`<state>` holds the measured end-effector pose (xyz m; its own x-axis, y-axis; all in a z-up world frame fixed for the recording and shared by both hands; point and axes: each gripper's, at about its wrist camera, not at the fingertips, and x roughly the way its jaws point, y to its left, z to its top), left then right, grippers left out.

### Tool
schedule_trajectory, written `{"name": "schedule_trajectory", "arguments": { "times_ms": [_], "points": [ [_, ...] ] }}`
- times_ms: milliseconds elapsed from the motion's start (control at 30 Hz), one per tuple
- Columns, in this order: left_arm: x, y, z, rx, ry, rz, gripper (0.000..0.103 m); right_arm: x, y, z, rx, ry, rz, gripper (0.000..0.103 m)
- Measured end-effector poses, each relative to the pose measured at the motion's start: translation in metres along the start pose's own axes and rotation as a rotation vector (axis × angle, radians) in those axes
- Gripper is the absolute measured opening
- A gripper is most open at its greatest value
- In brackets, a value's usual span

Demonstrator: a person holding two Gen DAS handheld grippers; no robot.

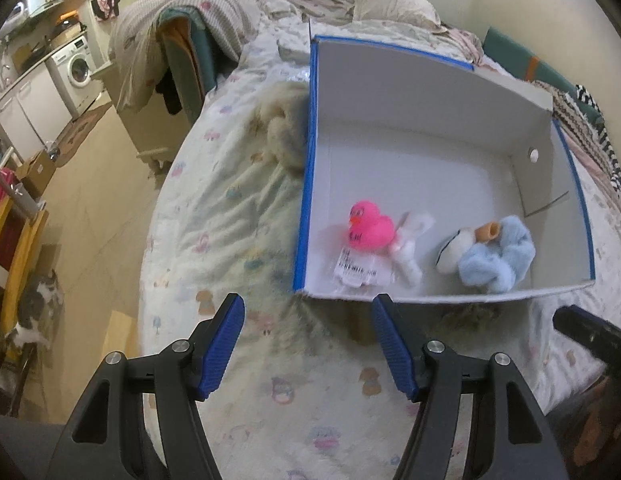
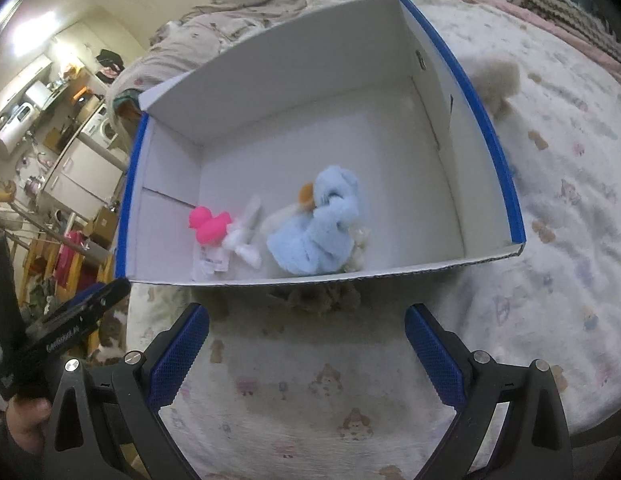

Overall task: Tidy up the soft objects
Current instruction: 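Withdraw both open tools from the box toward the sheet beside it, then grasp the tan flat piece with the left tool while the right tool grasps the beige lace scrunchie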

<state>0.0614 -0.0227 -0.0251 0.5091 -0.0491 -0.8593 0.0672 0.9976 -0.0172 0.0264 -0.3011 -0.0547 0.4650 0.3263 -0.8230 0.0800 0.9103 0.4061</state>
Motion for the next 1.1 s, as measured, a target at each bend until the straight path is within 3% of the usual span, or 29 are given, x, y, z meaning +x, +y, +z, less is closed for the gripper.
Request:
{"name": "schedule_trajectory", "arguments": {
  "times_ms": [467, 567, 667, 1000, 1033, 1067, 1100],
  "points": [
    [0.025, 0.016, -0.011, -0.055, 0.111, 0.025, 0.063, 0.033, -0.031, -0.004, 0.147, 0.124, -0.033, 0.103],
    [0.029, 0.018, -0.011, -0.072, 0.125, 0.019, 0.063, 0.043, -0.031, -0.004, 0.159, 0.155, -0.012, 0.095],
    [0.032, 0.018, -0.010, -0.073, 0.135, 0.014, 0.063, 0.056, -0.024, -0.004, 0.126, 0.181, -0.042, 0.089],
    [0.046, 0.026, -0.013, -0.076, 0.180, 0.020, 0.063, 0.099, 0.017, 0.003, -0.054, 0.196, -0.149, 0.088],
    [0.048, 0.026, -0.015, -0.073, 0.185, 0.023, 0.063, 0.100, 0.018, 0.003, -0.058, 0.192, -0.144, 0.084],
    [0.052, 0.026, -0.017, -0.065, 0.196, 0.025, 0.063, 0.101, 0.019, 0.004, -0.061, 0.190, -0.140, 0.069],
    [0.054, 0.025, -0.019, -0.056, 0.208, 0.022, 0.063, 0.101, 0.018, 0.005, -0.061, 0.195, -0.132, 0.045]
  ]
}}
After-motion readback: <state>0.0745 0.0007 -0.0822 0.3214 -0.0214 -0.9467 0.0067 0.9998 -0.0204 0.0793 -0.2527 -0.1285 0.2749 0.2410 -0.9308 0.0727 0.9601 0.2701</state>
